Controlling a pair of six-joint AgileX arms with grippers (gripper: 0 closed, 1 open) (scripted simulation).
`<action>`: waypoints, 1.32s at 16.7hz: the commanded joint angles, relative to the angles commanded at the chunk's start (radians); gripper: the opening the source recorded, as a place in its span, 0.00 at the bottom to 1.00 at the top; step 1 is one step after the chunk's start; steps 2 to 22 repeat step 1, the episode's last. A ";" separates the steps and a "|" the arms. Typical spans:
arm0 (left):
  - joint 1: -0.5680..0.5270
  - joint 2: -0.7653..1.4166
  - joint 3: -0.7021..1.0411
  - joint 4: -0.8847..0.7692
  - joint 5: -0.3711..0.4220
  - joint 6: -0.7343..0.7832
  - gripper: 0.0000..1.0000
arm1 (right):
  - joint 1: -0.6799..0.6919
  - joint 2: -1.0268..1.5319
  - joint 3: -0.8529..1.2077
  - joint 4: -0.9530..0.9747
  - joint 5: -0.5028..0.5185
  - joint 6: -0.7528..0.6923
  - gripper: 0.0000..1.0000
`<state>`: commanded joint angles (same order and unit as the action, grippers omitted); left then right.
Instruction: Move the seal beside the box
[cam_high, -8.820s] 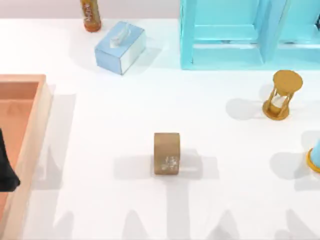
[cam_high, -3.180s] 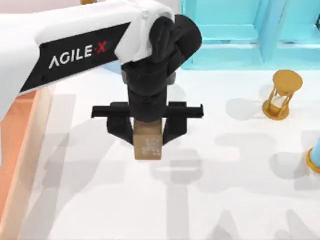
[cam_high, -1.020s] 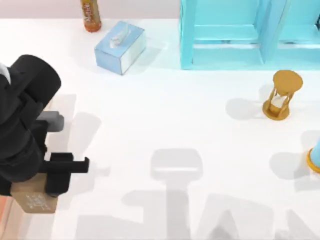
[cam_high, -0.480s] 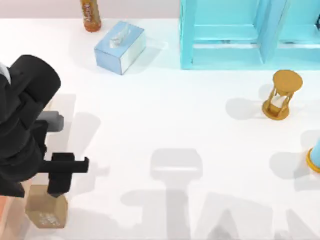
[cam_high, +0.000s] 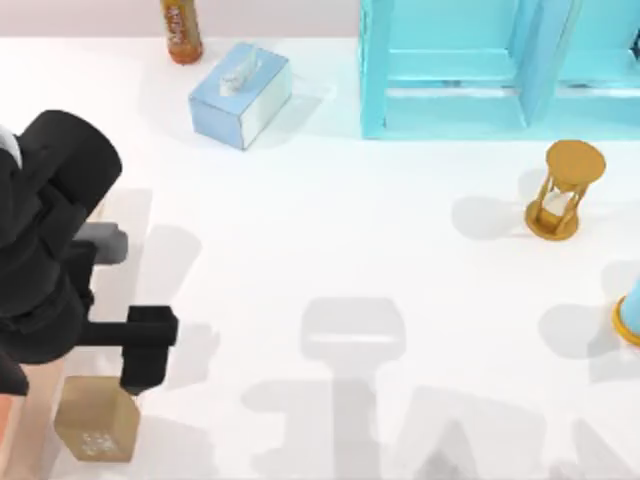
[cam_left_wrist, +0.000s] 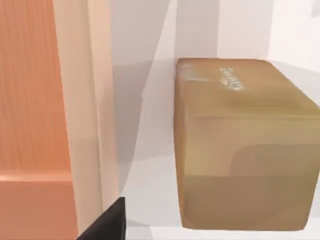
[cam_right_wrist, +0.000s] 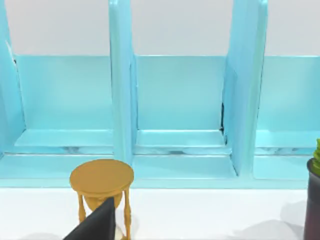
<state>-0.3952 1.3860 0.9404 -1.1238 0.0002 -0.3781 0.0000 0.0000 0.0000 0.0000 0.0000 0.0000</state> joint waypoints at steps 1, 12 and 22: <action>0.000 0.000 0.000 0.000 0.000 0.000 1.00 | 0.000 0.000 0.000 0.000 0.000 0.000 1.00; 0.000 0.000 0.000 0.000 0.000 0.000 1.00 | 0.000 0.000 0.000 0.000 0.000 0.000 1.00; 0.000 0.000 0.000 0.000 0.000 0.000 1.00 | 0.000 0.000 0.000 0.000 0.000 0.000 1.00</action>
